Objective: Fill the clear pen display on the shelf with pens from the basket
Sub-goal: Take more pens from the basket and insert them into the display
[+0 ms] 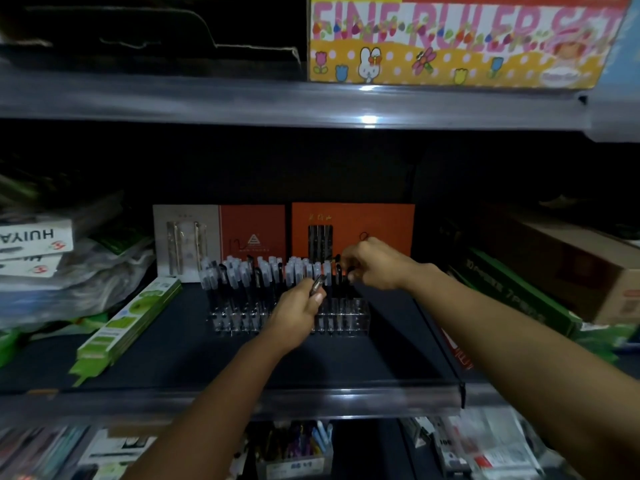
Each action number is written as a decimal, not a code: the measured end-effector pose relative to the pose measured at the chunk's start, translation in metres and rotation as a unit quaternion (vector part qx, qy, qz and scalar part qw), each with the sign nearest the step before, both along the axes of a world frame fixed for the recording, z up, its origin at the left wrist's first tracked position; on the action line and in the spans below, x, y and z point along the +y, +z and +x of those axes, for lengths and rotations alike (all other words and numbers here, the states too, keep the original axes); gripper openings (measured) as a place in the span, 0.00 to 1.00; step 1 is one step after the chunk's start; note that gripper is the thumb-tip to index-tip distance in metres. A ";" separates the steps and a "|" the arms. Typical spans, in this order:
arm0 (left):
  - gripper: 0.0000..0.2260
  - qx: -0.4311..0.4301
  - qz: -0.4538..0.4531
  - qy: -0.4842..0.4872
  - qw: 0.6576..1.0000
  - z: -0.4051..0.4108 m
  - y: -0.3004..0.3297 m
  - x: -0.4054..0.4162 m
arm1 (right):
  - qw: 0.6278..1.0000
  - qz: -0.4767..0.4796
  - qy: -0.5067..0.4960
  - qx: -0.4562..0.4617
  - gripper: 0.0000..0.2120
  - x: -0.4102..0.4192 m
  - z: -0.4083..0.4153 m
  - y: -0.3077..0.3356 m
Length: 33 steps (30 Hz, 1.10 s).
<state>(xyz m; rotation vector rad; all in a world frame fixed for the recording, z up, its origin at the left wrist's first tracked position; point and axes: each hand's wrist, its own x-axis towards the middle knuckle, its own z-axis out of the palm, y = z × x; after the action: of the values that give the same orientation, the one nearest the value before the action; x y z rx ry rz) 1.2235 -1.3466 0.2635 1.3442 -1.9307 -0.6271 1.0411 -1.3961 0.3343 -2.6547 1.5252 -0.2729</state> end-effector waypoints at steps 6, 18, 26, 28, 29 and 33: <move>0.08 -0.004 -0.006 -0.007 1.000 -0.001 0.000 0.001 | 0.993 -0.048 0.062 -0.086 0.06 0.015 0.003 0.011; 0.05 -0.022 -0.021 -0.040 0.999 -0.014 0.009 0.009 | 0.989 -0.024 0.086 -0.118 0.01 0.038 0.005 0.027; 0.07 -0.100 -0.030 -0.018 0.994 -0.005 0.002 0.004 | 0.987 -0.061 0.024 -0.147 0.04 0.036 -0.029 0.050; 0.07 -0.120 -0.040 -0.015 0.992 -0.004 0.002 0.003 | 0.988 -0.078 0.005 -0.132 0.05 0.032 -0.036 0.049; 0.07 -0.131 -0.047 -0.013 0.990 -0.004 0.002 0.003 | 0.988 -0.088 -0.004 -0.123 0.05 0.029 -0.039 0.047; 0.10 -0.170 -0.056 -0.005 0.984 -0.008 0.001 0.003 | 0.988 -0.114 -0.032 -0.097 0.05 0.019 -0.041 0.033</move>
<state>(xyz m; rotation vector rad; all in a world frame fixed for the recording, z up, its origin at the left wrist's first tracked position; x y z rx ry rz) 1.2160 -1.3437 0.2640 1.4421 -2.2076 -0.2996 0.9998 -1.3769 0.3678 -2.6481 1.6052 -0.7284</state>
